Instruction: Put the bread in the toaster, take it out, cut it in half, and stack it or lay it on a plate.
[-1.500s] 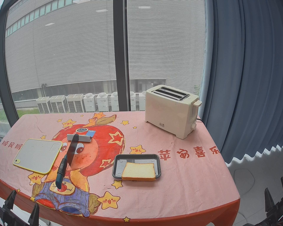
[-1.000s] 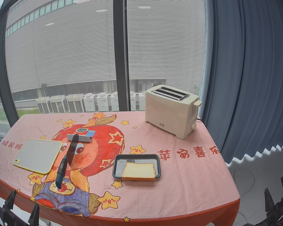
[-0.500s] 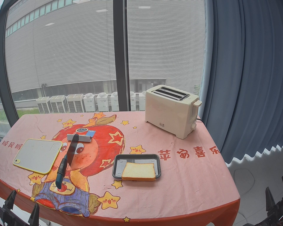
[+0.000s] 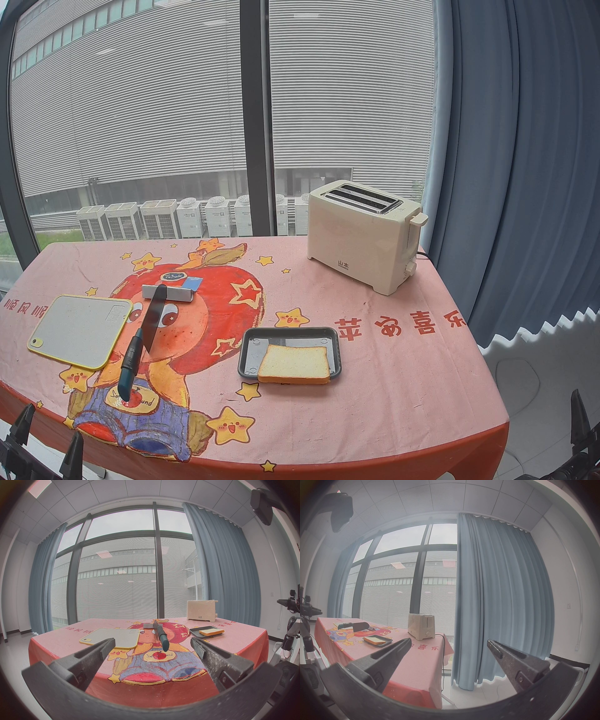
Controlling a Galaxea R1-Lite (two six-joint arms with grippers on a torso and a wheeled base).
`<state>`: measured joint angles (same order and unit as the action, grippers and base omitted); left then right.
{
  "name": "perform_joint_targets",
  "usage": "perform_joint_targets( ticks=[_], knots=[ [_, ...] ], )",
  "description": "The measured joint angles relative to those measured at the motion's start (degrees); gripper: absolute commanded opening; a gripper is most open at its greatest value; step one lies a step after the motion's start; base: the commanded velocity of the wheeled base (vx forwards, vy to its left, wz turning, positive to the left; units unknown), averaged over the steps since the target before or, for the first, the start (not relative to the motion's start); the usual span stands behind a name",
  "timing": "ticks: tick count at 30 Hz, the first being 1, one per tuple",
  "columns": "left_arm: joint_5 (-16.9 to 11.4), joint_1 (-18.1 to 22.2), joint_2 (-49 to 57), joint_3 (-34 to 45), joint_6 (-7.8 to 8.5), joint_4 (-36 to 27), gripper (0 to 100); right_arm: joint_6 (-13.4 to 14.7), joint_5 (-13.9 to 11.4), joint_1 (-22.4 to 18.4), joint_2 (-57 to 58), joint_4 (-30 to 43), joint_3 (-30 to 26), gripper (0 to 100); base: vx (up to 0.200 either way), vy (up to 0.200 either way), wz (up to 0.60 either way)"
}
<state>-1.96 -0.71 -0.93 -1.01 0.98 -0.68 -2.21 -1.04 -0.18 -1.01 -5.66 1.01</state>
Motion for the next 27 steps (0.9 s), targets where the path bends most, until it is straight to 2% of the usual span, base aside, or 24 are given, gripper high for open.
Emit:
perform_joint_targets(
  ticks=[4,6,8,9,11,17,27],
  knots=[
    [0.0,0.0,0.0,0.0,0.0,0.0,100,0.1,-0.3,0.0,0.0,-0.7,0.0,100,0.0,0.0,0.0],
    [0.0,0.0,0.0,0.0,0.02,0.0,100,0.1,-1.4,0.0,0.0,-0.6,0.0,100,0.0,0.0,0.0],
    [0.0,0.0,0.0,0.0,0.02,0.0,100,0.2,-3.7,0.0,0.0,-0.5,0.0,100,0.0,0.0,0.0],
    [-0.1,0.0,0.0,0.0,0.04,0.0,100,0.5,-5.7,0.0,0.0,-0.5,0.0,100,0.0,0.0,0.0],
    [0.0,0.0,0.0,0.0,0.06,0.0,100,0.8,-6.9,0.0,0.0,-0.1,0.1,100,0.0,0.0,0.0],
    [0.0,0.0,0.0,0.0,0.06,0.0,100,0.8,-7.3,-0.2,0.0,0.1,1.2,100,0.0,0.0,0.0],
    [-0.1,0.0,0.0,0.0,0.09,0.0,100,0.9,-10.6,-0.3,-1.0,0.3,1.3,100,0.0,0.0,0.0]
  ],
)
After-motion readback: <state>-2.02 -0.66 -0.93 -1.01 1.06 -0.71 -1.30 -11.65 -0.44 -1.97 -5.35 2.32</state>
